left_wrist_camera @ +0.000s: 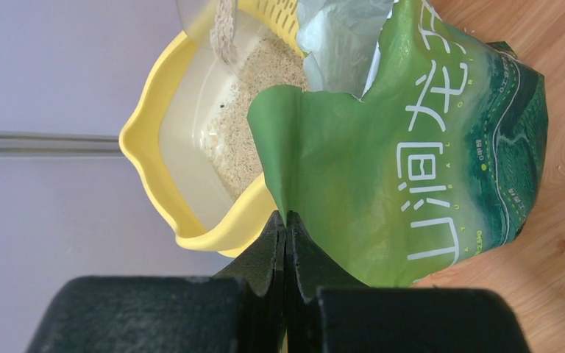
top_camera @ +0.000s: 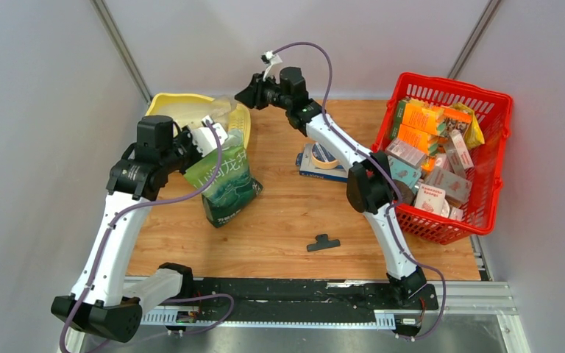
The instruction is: Fill the litter box with clean litter
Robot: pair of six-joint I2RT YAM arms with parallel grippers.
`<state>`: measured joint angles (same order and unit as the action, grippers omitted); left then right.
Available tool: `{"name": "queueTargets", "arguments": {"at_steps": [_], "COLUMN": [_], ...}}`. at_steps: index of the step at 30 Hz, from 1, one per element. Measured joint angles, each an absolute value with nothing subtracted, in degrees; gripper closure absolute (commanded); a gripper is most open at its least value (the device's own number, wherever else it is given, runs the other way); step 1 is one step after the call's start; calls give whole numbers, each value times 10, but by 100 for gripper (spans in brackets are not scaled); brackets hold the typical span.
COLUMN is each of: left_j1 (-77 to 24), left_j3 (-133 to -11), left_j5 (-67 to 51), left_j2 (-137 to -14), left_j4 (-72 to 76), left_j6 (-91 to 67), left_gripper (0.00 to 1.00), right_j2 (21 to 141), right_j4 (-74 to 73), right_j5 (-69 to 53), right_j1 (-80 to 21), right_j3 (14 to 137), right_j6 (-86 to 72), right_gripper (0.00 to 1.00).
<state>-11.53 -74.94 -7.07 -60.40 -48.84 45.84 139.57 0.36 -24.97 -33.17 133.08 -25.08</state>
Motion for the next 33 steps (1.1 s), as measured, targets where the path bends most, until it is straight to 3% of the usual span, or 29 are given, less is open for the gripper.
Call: {"name": "queueTargets", "arguments": {"at_steps": [9,17,21,27,33], "left_j1": [-115,-114,-114,-111,-94], "left_j3": [-746,-746,-746,-748,-755], "left_j5": [-89,-105,-112,-119,-142], "left_j2": [-593,-589,-588,-587,-569], "left_j4": [-491,-490,-491,-495,-533], "left_j6": [440,436,436,441,475], "left_gripper": [100,100,100,100,100], "right_j2": [1394,1370,1302,1106,982], "right_j4": [24,23,2,-57,-107], "right_j5": [-254,-250,-244,-224,-247], "right_j1": [-344,-335,-328,-326,-325], "right_j3": [1315,1269,1146,961,924], "right_j6": [-70,-44,-59,-42,-25], "right_gripper": [100,100,100,100,100]}}
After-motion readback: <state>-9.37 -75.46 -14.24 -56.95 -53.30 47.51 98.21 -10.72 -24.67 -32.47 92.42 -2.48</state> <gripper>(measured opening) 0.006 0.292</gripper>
